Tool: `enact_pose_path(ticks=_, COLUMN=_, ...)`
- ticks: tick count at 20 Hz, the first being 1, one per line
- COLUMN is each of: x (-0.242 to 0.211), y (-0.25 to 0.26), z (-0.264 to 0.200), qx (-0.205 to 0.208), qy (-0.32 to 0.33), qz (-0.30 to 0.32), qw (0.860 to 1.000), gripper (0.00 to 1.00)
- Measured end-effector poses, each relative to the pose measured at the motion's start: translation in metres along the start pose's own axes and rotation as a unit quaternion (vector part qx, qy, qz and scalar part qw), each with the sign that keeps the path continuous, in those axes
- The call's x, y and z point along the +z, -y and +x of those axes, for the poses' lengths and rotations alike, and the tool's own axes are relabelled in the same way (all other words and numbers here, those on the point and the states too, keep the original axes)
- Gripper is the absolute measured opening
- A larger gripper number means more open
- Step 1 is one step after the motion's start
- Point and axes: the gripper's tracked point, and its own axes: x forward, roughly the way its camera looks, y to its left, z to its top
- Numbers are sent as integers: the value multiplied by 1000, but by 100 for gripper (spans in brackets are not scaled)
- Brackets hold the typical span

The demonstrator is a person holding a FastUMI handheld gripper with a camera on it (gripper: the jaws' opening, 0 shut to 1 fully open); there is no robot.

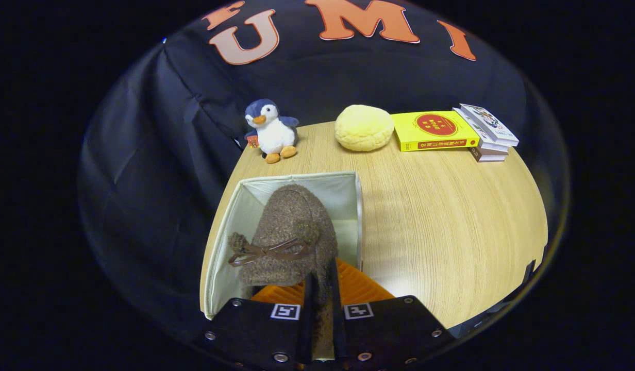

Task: Open the storage box then place both shoes into the box .Put the left shoe in first, then the right shoe, with the right side of both shoes facing outward in a uniform manner.

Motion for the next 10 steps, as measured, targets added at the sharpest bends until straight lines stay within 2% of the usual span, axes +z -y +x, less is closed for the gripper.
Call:
enact_pose_path(ticks=5, x=16, y=-4, z=-23, qx=31, qy=33, qz=4, qw=999, gripper=30)
enact_pose_path(ticks=10, x=52, y=23, z=-69, qx=51, qy=112, qz=-9, qw=992, gripper=44)
